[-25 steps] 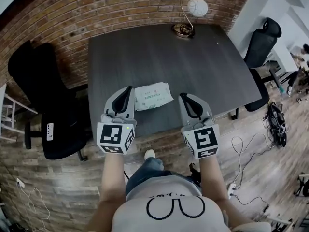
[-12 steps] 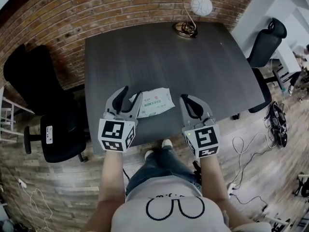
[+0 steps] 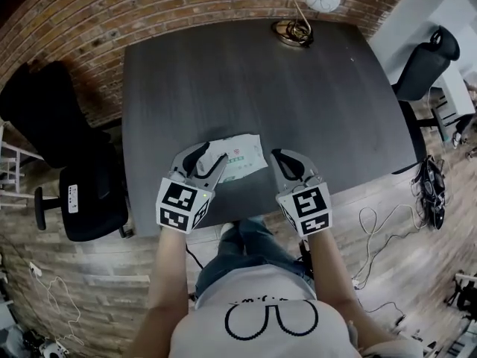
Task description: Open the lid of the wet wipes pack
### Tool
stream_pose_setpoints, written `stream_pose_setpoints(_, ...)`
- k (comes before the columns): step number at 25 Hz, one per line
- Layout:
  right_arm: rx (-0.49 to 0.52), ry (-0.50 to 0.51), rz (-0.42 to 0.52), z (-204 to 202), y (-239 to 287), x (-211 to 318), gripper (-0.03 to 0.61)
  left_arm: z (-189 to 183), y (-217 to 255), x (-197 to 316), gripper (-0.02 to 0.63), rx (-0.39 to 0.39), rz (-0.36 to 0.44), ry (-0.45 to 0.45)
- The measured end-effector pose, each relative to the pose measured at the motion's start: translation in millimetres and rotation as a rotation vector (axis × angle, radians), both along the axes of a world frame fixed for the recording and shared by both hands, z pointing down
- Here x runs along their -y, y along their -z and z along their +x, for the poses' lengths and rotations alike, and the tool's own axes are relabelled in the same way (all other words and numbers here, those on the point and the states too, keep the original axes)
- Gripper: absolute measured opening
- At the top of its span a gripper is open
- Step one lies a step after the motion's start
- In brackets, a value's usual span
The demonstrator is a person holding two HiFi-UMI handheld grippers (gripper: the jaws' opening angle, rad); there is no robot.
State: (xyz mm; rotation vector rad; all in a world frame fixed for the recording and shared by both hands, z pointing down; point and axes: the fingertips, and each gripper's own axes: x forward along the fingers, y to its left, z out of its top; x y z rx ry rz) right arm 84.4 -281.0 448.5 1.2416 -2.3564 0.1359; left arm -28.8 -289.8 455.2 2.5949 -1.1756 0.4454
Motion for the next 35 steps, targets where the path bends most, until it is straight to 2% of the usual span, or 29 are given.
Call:
stream_pose_setpoints(5,-0.010,0.055,-0.107,-5,-44,11,0.003,20,-41,-1,0.186,0.058,-0.084,-0.082)
stream_pose_setpoints(10,-0.009,0.103,-0.184,-15,-72,21,0.003,29,-82,-4,0.186,0.198,-0.150,-0.171)
stream_pose_setpoints(15,-0.023,0.145,-0.287,-21,-104,24,0.003,33,-110,-7,0.186,0.290,-0.200,-0.237)
stream_pose_setpoints(18,-0.041,0.154,-0.360,-25,-124,22,0.003,34,-124,-10,0.186,0.371,-0.221,-0.286)
stream_pose_setpoints(23,-0.079,0.163,-0.472,-28,-151,16,0.003,34,-131,-10,0.184,0.416,-0.225,-0.318)
stream_pose_setpoints(28,-0.007,0.123,-0.564,-25,-157,18,0.003,38,-138,-10,0.184,0.529,-0.167,-0.355)
stream_pose_setpoints(35,-0.017,0.125,-0.602,-27,-159,17,0.003,34,-136,-9,0.158,0.489,-0.210,-0.361)
